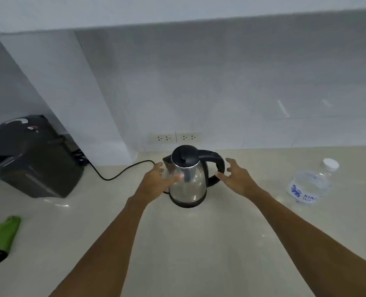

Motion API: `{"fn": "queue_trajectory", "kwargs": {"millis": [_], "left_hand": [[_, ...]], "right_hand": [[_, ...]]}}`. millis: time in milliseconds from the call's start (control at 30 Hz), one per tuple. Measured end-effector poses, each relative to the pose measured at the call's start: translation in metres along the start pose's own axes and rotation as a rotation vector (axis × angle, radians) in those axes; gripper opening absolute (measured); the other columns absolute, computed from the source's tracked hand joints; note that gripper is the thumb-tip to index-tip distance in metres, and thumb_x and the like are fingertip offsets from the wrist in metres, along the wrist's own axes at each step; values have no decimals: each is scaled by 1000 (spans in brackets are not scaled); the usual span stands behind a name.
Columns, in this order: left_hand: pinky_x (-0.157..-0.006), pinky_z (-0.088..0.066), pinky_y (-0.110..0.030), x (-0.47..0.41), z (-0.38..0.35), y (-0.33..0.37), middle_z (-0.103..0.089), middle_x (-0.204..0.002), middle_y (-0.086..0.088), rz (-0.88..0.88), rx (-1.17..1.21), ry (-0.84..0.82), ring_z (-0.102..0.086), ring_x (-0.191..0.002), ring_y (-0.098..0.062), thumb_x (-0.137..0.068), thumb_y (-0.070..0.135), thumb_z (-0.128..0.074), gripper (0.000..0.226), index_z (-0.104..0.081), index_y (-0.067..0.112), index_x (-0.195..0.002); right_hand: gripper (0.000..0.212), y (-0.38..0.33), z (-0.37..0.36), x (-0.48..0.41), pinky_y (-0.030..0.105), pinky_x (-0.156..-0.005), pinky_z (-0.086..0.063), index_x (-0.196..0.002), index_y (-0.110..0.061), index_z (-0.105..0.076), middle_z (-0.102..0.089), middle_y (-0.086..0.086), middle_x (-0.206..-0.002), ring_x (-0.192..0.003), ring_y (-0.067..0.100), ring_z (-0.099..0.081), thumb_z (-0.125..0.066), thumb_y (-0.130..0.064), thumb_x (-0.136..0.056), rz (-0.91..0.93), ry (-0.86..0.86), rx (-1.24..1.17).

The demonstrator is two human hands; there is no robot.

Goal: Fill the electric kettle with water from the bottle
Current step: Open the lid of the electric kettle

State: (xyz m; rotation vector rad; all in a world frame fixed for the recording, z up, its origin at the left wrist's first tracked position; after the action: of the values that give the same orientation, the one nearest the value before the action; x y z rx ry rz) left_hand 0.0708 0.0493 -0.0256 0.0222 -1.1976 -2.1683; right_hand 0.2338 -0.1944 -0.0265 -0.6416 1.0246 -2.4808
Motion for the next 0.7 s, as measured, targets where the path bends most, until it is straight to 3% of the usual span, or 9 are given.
{"fn": "queue_trajectory", "kwargs": {"millis": [100, 200, 467, 700], "left_hand": [[-104, -45, -30, 0, -2, 15, -63, -137, 8, -68, 104, 37, -57, -135, -18, -83, 49, -91, 83, -53, 20, -150], [-101, -44, -26, -5, -6, 15, -66, -123, 13, -77, 92, 51, -59, -124, -11, -81, 42, -94, 68, -59, 19, -135], [-113, -52, -38, -12, -2, 9, -74, -126, 9, -92, 83, 102, -66, -128, -14, -75, 48, -97, 68, -64, 20, -128], [-110, -53, -34, -2, 6, 7, -73, -128, 9, -116, 88, 103, -67, -125, -11, -73, 49, -98, 77, -64, 18, -135]], "right_hand": [[59, -1, 1, -14, 33, -97, -44, -151, -22, -39, -65, 12, -133, -127, 30, -59, -62, -36, -98, 54, 43, -33], [41, 1, 2, -22, 27, -87, -46, -138, -24, -54, -73, 9, -117, -114, 26, -67, -62, -32, -99, 89, 109, -30], [34, -1, 4, -31, 30, -85, -51, -130, -21, -61, -76, 9, -108, -100, 28, -71, -65, -31, -98, 156, 167, -15], [33, -10, 7, -21, 31, -83, -50, -128, -22, -62, -76, 8, -105, -100, 27, -71, -65, -32, -97, 171, 193, -12]]}}
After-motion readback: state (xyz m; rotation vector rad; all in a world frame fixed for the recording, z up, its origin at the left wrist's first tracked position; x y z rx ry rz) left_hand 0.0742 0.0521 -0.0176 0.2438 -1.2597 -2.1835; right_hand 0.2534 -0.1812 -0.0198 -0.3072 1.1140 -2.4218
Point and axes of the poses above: each hand's wrist, its own x-axis away from the middle knuckle, its own z-axis out of the back of the hand, y = z × x, the point moved 9 cm from there along -x, towards the middle knuckle
